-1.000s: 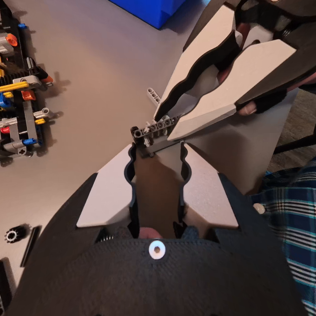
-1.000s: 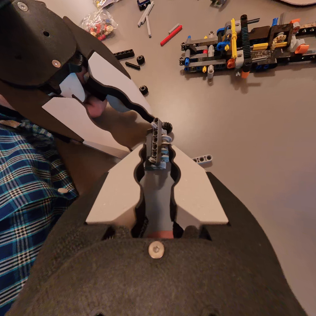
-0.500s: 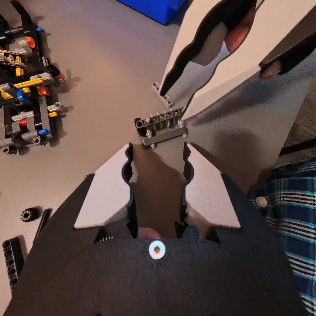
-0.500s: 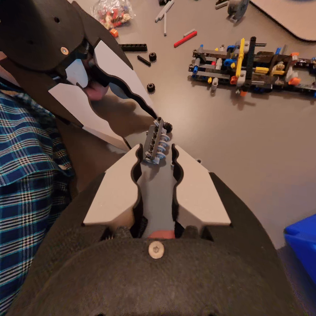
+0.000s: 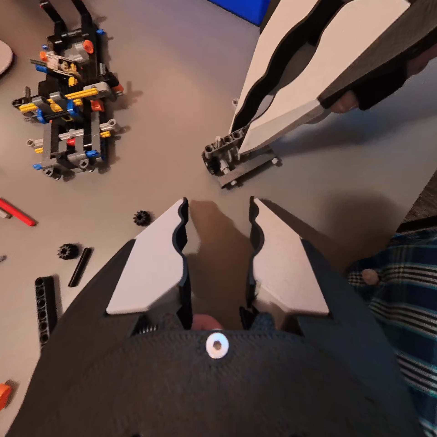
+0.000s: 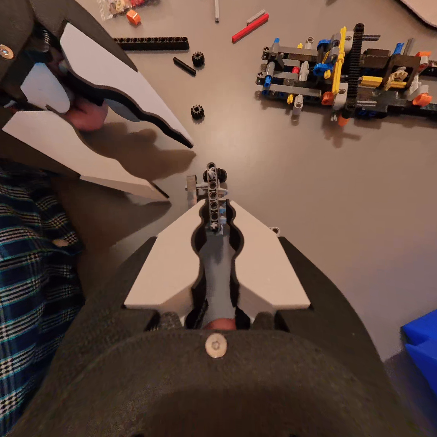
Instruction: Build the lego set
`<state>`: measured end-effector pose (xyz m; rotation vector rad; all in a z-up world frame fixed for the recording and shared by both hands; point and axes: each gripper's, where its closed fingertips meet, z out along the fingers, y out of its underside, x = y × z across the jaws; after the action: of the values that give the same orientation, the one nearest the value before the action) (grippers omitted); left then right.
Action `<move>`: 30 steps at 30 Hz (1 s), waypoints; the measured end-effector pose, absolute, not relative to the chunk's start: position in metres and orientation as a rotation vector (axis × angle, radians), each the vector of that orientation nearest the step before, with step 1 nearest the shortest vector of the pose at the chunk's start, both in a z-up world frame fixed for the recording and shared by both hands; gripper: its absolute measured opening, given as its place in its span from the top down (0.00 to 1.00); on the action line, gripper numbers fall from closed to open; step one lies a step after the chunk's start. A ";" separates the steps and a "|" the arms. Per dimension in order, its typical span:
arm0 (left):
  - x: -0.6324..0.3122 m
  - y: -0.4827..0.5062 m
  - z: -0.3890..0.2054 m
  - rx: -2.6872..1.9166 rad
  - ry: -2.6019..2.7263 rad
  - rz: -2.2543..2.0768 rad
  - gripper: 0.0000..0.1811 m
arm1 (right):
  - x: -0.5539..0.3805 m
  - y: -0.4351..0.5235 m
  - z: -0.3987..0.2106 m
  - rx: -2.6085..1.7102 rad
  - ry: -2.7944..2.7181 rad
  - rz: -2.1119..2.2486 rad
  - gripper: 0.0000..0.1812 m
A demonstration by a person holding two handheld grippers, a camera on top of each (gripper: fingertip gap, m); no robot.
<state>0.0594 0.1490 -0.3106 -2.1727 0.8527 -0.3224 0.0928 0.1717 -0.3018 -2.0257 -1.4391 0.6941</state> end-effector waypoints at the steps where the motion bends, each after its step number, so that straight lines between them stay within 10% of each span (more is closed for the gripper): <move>1: 0.058 0.150 -0.310 -2.163 0.855 -0.314 0.75 | 0.093 0.172 -0.302 -2.033 -1.428 0.714 0.94; 30: 0.062 0.175 -0.303 -2.010 0.977 -0.092 0.84 | 0.090 0.182 -0.301 -2.128 -1.306 1.057 0.95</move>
<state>0.0622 0.1752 -0.3030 -2.0104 0.9773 -0.0918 0.0902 0.1822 -0.3012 -2.1281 -1.3059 1.0569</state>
